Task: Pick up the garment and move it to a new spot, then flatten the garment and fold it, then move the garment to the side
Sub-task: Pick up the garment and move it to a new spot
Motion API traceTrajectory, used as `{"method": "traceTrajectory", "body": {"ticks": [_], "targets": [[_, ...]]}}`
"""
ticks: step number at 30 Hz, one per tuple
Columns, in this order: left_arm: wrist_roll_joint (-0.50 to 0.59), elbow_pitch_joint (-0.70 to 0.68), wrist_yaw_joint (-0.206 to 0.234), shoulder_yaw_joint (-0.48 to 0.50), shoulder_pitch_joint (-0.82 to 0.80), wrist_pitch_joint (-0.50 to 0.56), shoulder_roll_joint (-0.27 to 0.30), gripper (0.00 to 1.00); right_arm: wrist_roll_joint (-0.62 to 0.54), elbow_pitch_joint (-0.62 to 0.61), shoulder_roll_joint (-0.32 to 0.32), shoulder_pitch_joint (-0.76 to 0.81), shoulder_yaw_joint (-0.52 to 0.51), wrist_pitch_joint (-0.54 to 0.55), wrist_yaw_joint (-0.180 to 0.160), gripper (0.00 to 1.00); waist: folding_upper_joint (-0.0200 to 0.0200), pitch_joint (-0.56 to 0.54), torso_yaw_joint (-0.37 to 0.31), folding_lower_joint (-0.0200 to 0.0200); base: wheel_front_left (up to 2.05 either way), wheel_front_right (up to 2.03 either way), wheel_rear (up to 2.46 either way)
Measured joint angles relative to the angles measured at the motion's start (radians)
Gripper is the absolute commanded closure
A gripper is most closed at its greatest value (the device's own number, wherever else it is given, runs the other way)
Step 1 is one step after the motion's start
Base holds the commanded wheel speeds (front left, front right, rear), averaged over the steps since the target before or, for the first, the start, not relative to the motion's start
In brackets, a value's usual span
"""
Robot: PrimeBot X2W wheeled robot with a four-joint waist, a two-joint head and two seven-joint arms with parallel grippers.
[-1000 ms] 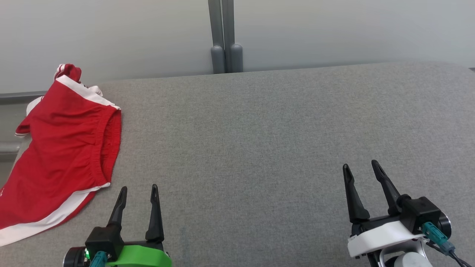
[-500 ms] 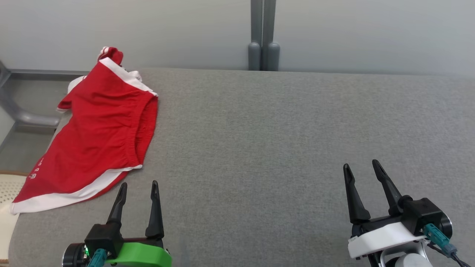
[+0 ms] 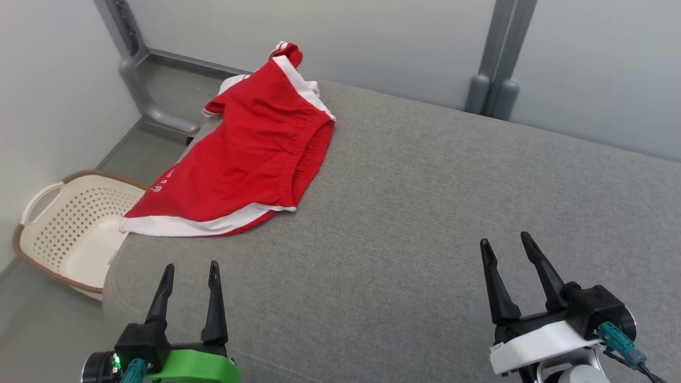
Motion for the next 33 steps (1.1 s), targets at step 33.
{"method": "traceTrajectory", "body": {"ticks": [33], "targets": [[-0.011,0.345,-0.124,0.002,-0.489,0.079,0.112,0.00,-0.066,-0.011,0.000,-0.114,-0.007,0.000,0.000,0.00,0.0000,0.158,-0.041,0.0002,0.00,0.00,0.00]]}}
